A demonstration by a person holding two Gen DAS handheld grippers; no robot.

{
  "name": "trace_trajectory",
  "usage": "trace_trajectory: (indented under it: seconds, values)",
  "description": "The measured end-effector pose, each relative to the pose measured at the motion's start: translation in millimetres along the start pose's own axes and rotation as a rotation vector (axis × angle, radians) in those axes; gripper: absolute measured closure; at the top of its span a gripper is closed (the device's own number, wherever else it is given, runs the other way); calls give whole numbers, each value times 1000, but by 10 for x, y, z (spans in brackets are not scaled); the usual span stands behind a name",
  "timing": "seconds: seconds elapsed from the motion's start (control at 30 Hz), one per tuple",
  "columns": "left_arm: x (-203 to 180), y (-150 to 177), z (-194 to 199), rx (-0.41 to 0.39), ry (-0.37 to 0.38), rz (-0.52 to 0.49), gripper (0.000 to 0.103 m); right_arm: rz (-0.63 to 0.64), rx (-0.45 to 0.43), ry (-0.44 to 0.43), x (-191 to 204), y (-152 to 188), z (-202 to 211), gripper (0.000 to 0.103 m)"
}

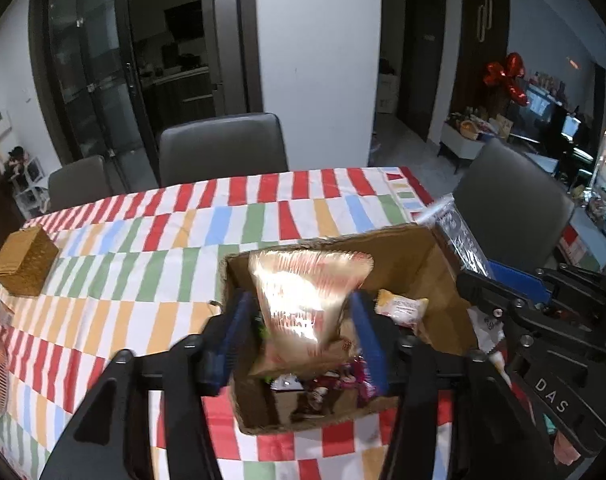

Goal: Organize snacks

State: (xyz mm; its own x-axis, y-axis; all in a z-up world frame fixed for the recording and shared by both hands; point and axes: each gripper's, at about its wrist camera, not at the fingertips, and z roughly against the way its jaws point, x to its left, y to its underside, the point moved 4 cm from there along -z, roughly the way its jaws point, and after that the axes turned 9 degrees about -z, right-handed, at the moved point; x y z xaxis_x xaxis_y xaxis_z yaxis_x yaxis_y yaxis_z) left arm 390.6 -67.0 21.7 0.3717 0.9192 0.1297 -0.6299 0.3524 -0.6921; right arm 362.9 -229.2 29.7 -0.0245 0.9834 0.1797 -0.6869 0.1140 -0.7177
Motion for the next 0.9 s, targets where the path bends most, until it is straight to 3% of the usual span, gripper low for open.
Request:
trace_trajectory:
  seconds: [0.03, 0.1, 0.37, 0.53, 0.73, 0.9]
  values:
    - [13, 3, 3, -1, -5, 1, 40, -11, 2, 9, -22, -9, -23, 80]
    - [23, 31, 31, -2, -17, 2, 39, -26, 6, 13, -41, -8, -28, 62]
    - [-13, 217, 263, -36, -71, -4, 28, -41, -37, 40, -72, 105, 144, 53]
    - [-51, 295, 514, -85, -110, 0, 21, -43, -61, 47, -92, 219, 313, 53]
    - [-93, 439, 863, -149, -161, 1, 15, -30, -119, 61, -90, 373, 626, 44]
    - [-133, 622, 1097, -190, -175, 15, 8, -28, -168, 73, -89, 548, 891, 30]
